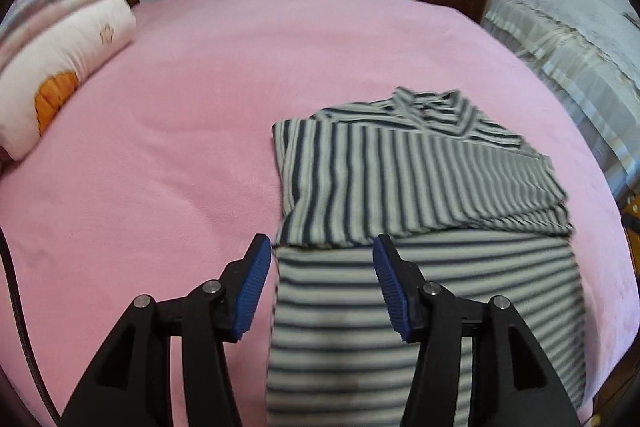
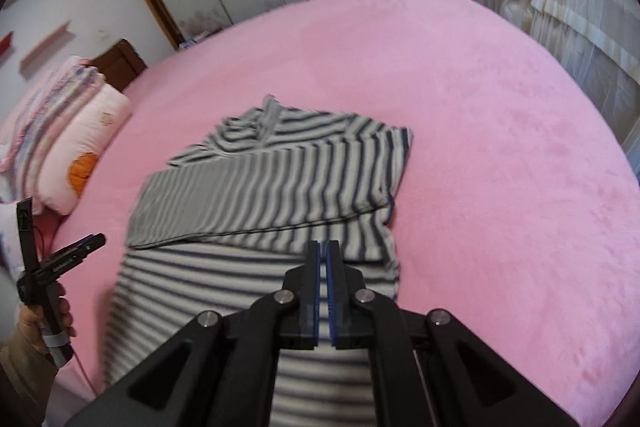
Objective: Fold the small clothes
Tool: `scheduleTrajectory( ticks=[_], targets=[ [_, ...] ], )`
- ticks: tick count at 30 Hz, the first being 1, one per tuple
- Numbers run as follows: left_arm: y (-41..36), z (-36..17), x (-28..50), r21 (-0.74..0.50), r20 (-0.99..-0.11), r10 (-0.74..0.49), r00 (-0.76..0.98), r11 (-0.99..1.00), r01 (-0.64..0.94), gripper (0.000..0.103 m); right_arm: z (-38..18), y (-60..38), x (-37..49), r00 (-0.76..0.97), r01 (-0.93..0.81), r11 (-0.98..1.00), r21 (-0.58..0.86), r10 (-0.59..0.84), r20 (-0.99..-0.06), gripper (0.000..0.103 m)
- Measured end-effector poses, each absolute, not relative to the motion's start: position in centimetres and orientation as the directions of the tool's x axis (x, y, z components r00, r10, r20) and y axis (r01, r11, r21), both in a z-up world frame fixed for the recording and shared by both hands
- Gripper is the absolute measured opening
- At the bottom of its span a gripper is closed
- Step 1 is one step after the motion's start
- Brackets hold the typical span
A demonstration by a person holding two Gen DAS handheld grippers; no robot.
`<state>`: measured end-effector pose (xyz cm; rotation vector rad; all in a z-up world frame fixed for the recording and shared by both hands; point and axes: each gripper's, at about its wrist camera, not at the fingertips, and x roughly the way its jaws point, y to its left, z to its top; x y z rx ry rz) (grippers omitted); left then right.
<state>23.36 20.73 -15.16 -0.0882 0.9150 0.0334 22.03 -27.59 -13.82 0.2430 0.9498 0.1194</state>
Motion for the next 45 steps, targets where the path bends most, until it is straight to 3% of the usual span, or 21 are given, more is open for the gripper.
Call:
scheduleTrajectory(
  ticks=[3,5,9,10,19,34,39,41,43,45],
  targets=[
    [18.9,-12.8,20.7,-0.050,-0.778,-0.013,0.628,0.998,-0.041,0.054,-10.7,-26.6,19.2,0.616,-0.031,0.969,0.245,0.212,-0.759,0.003],
    [18.0,-11.3,19.2,-0.058,-0.764,-0.013,0.645,0.997,-0.048,0.063,-8.9,-25.9,17.2,0.642,-0.049,0.971,0.234,0.210,-0.737,0.005],
    [17.1,-7.9,14.3,-0.045,-0.706,0.025,0.708,0.996,-0.079,0.076,-6.1,-25.1,13.2,0.689,-0.072,0.972,0.222,0.209,-0.693,0.024],
    [16.8,-7.3,13.3,-0.039,-0.694,0.041,0.719,0.995,-0.094,0.078,-5.6,-25.0,12.4,0.696,-0.076,0.973,0.220,0.210,-0.686,0.025],
    [17.7,-4.6,4.9,-0.094,-0.653,0.076,0.754,0.979,-0.180,0.079,-3.7,-24.0,5.0,0.707,-0.151,0.960,0.236,0.272,-0.653,0.025],
    [17.6,-8.7,-1.7,-0.035,-0.687,0.118,0.717,0.980,-0.195,0.079,-7.5,-22.7,-4.1,0.740,-0.165,0.973,0.163,0.231,-0.631,0.025],
    [18.0,-10.7,-2.7,-0.034,-0.708,0.103,0.698,0.983,-0.180,0.079,-9.4,-22.6,-5.1,0.709,-0.174,0.975,0.140,0.223,-0.669,0.025],
    [18.2,-12.2,-3.1,-0.038,-0.727,0.092,0.681,0.984,-0.173,0.079,-10.6,-22.7,-5.4,0.691,-0.174,0.977,0.120,0.208,-0.692,0.029],
    [18.6,-14.1,-3.5,-0.044,-0.751,0.076,0.656,0.985,-0.165,0.079,-11.8,-23.0,-5.6,0.667,-0.174,0.975,0.140,0.222,-0.711,0.044],
    [19.1,-16.1,-3.9,-0.055,-0.768,0.053,0.638,0.987,-0.148,0.079,-13.3,-23.5,-5.8,0.643,-0.163,0.974,0.155,0.224,-0.732,0.047]
  ],
)
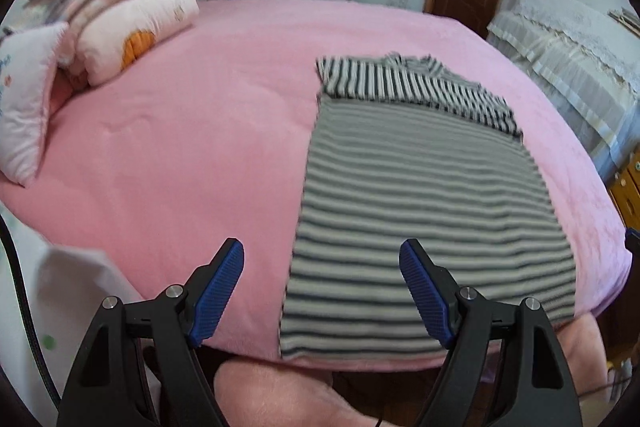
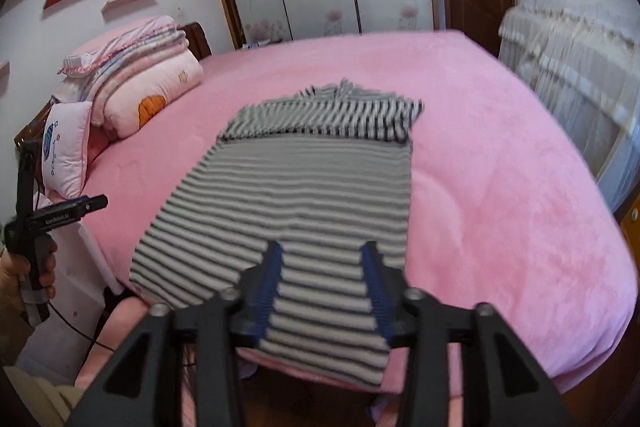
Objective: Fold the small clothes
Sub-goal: 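Move both grippers to the hem edge of the folded shirt, then grasp the hem with both grippers and lift it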
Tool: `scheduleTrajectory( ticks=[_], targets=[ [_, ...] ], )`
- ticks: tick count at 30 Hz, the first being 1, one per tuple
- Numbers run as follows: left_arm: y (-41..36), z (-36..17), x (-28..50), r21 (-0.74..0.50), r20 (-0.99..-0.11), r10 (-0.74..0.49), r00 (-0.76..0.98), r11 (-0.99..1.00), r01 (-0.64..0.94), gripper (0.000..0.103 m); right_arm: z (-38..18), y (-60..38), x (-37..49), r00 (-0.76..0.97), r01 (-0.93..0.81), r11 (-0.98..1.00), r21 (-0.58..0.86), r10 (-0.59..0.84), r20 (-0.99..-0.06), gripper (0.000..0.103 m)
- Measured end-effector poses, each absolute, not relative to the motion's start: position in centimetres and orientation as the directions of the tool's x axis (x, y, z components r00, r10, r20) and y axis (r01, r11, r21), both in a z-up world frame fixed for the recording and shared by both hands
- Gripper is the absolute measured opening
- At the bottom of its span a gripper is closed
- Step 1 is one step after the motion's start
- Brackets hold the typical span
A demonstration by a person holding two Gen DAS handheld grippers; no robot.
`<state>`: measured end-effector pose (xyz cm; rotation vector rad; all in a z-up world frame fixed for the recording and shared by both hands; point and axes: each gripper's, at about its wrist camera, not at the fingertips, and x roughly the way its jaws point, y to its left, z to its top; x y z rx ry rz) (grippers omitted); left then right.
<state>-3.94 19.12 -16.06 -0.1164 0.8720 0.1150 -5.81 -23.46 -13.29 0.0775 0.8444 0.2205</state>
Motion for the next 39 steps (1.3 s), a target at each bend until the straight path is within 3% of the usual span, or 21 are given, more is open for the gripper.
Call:
scheduleTrajectory(
  ticks=[6,12,18,29,39],
  targets=[
    [20.7,-21.4,-4.6,-0.074,-0.823,-0.006,0.568,0.992,-0.097,0.079,-17.5,-24.5,-6.8,0.602,-0.162,0.979,0.127,0.200,-0.773,0.047],
    [22.8,-25.2,-3.8,-0.154,-0.865,-0.099,0.492,0.985,-0.073,0.068,-22.4,-26.2,-6.9,0.492,-0.111,0.977,0.184,0.215,-0.844,0.047],
    [23.6,-27.1,-2.9,-0.195,-0.876,-0.155,0.457,0.980,-0.042,0.066,-25.6,-26.9,-7.1,0.423,-0.070,0.979,0.191,0.202,-0.883,0.046],
    [24.9,-28.8,-3.5,-0.288,-0.874,-0.258,0.412,0.958,-0.011,0.065,-27.2,-26.5,-6.3,0.360,-0.088,0.972,0.216,0.233,-0.903,0.033],
    [25.5,-29.7,-3.8,-0.347,-0.875,-0.326,0.359,0.938,0.006,0.038,-28.0,-27.1,-6.0,0.332,-0.065,0.963,0.263,0.269,-0.904,0.032]
  ],
)
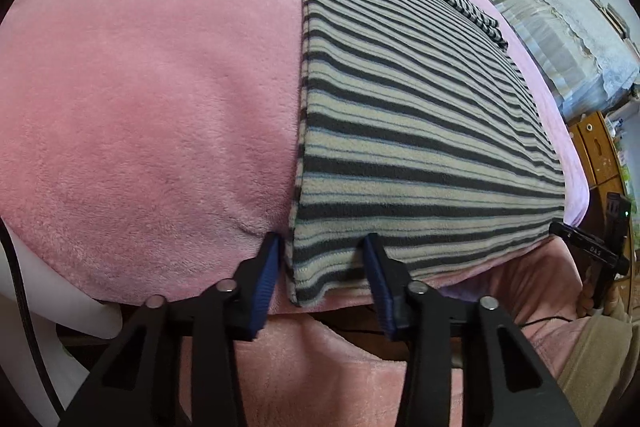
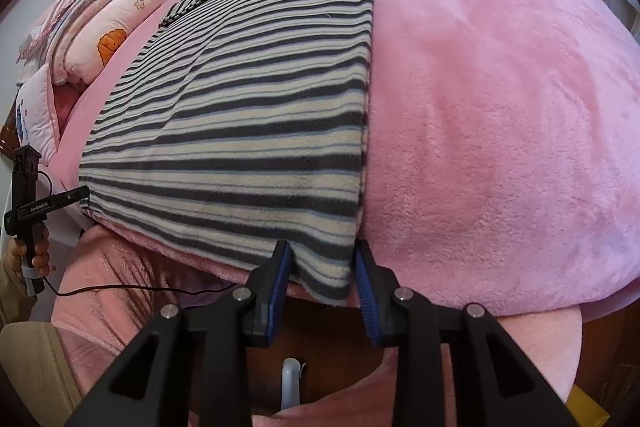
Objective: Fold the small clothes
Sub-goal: 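Grasp the hem with both grippers and lift it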
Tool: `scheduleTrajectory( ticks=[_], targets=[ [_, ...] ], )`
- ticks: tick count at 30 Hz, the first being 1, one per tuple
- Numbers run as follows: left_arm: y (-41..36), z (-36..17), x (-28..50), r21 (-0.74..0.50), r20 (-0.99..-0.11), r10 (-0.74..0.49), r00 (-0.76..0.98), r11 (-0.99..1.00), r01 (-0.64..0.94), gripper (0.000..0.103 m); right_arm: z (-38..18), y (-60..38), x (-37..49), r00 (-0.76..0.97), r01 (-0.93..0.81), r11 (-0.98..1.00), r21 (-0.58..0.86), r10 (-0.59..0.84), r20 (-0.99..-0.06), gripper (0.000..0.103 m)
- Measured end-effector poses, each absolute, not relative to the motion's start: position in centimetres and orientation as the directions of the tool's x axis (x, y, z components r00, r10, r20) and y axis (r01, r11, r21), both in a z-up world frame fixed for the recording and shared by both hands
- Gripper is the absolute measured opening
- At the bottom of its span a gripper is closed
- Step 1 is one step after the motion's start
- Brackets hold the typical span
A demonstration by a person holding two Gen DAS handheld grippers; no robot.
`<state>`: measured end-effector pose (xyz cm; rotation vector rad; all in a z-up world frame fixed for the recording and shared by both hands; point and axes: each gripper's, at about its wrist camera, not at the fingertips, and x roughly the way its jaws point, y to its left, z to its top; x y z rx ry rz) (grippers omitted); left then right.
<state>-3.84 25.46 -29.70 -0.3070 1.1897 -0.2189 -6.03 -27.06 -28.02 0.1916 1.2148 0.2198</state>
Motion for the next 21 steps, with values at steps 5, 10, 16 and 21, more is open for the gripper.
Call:
scheduleTrajectory(
  ticks=[5,10,16,21],
  targets=[
    [25.2,-30.0,-3.4,-0.350,-0.880,-0.335,0.337,0.937,0.017,0.017,-28.3,-27.0,-5.9,0.324,-0.069,0.959,0.275,0.282,-0.903,0.022],
    [24.3,-29.4,-3.3,-0.345,-0.881,-0.339,0.329,0.938,0.041,0.005,-27.9,-26.6,-6.0,0.329,-0.084,0.955,0.283,0.295,-0.897,0.008],
    [24.4,-27.2,-3.4,-0.388,-0.848,-0.378,0.372,0.920,0.050,0.004,-25.7,-26.5,-6.5,0.378,-0.131,0.947,0.293,0.321,-0.868,0.007],
    [25.2,-23.6,-3.3,-0.518,-0.736,-0.459,0.497,0.855,0.023,0.004,-22.7,-27.1,-6.2,0.445,-0.156,0.936,0.315,0.352,-0.824,0.007]
  ],
)
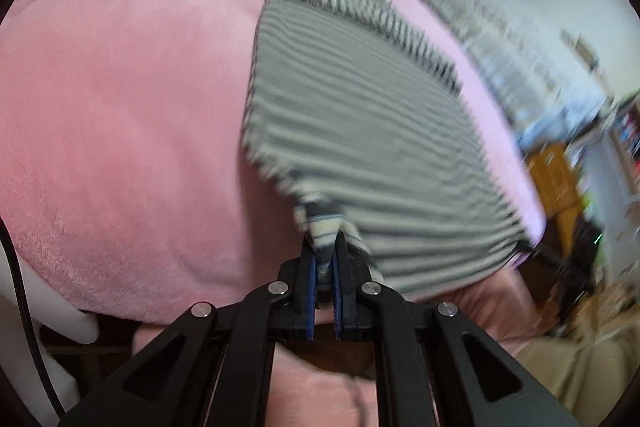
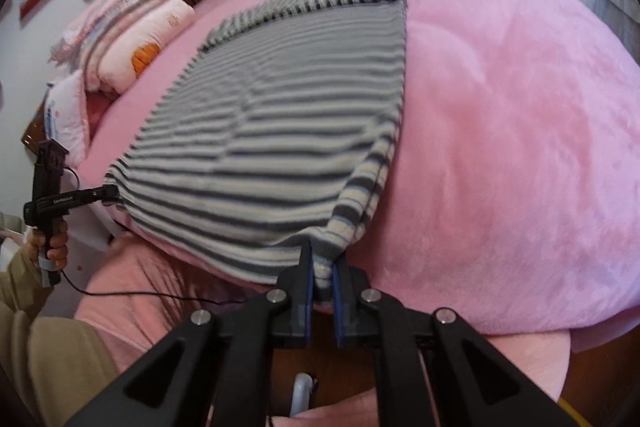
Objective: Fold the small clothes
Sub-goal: 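Grasp the hem with both grippers and lift it, then fold the held hem over toward the collar with both grippers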
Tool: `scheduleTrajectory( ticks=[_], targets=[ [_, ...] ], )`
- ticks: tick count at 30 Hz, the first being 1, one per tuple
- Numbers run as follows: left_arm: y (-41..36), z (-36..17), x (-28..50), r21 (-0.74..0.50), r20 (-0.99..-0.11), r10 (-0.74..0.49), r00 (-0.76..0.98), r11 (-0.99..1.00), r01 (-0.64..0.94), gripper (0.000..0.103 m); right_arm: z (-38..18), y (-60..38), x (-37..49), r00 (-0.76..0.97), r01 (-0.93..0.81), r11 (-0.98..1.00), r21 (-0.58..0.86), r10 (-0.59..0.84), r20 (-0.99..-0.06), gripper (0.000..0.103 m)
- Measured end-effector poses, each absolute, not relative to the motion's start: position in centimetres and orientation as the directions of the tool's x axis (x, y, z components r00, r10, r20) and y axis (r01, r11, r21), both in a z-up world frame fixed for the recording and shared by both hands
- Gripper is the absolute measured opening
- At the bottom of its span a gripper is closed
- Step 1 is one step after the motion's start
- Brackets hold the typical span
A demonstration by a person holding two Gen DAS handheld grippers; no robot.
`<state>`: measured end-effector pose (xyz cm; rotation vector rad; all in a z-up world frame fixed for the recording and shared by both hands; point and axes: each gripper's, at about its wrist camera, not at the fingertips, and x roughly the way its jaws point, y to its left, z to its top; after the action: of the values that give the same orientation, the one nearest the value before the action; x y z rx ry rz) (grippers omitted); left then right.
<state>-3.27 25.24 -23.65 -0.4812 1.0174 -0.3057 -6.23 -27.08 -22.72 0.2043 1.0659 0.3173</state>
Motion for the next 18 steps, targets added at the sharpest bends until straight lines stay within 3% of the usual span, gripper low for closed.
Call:
scheduleTrajectory(
  ticks=[6,18],
  targets=[
    [24.5,-18.8,-1.6,-0.563,-0.629,-0.450,0.634,0.826,0.027,0.004,-18.4,-27.4,-5.0,0.553,-0.181,0.931,0.317,0.363,-0.750,0.007],
    [24.3,-11.1,5.2,-0.577,-0.538,-0.328,0.777,0.815,-0.056,0.004,-10.8,-28.5,1.6,0.688,-0.209,0.907,0.366,0.402,-0.603,0.007]
  ],
)
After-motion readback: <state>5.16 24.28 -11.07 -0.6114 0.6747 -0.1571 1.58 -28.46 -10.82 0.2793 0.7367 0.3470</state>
